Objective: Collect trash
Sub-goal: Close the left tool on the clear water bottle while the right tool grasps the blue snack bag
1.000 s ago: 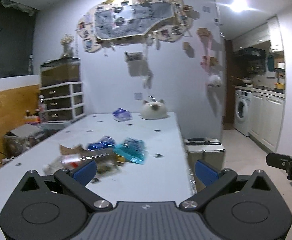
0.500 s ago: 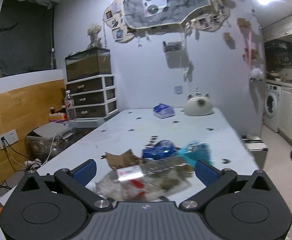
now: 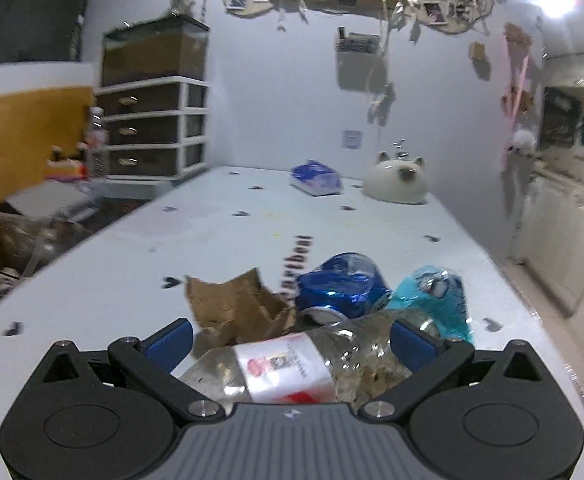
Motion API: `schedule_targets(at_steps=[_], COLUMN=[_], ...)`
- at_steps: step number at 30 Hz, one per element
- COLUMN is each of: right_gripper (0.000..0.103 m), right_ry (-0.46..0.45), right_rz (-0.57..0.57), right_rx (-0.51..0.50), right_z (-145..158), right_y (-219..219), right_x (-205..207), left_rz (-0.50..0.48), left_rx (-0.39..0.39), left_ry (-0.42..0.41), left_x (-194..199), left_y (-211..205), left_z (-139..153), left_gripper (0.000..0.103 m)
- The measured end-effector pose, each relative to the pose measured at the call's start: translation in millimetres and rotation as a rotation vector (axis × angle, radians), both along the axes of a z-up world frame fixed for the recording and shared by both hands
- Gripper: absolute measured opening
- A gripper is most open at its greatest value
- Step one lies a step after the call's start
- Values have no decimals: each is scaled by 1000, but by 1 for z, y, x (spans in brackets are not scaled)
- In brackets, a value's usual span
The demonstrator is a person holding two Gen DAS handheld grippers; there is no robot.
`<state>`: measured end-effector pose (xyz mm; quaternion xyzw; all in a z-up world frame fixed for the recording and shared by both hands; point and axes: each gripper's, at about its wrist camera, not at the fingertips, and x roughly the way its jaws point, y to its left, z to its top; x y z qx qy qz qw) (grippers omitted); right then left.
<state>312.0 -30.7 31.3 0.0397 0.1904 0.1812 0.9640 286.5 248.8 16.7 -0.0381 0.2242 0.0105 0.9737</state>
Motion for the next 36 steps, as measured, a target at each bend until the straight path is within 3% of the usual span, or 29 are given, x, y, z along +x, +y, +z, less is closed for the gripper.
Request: schedule_targets(at_steps=[5,11,18,23,29,34,36], right_gripper=[94,92,92,91,91,90,83], right_ry=[4,43,47,100,112,85,96], right_rz=[4,-15,-6,9,5,110,158], right_rx=[-33,17,3,62,50,14,-10], right_z=[-5,-12,-21,-30,-43,-50,-53], right_y=[12,12,16,14,28,40,44], right_x=[31,69,102,130,153,160,159], left_rz=[-43,-123,-259,-413,-359,-277,-258], left_rx=[4,-5,-30,-3,73,52,33], left_ry=[50,109,117,107,95,110,129], left_x=[17,10,-23,-40,-42,-32,-28], left_y=[18,26,4,-28,-43,-32,-28], left_z=[-13,-20,-21,-22,-27,-30,-32], left_gripper=[103,103,103,103,96,88,81])
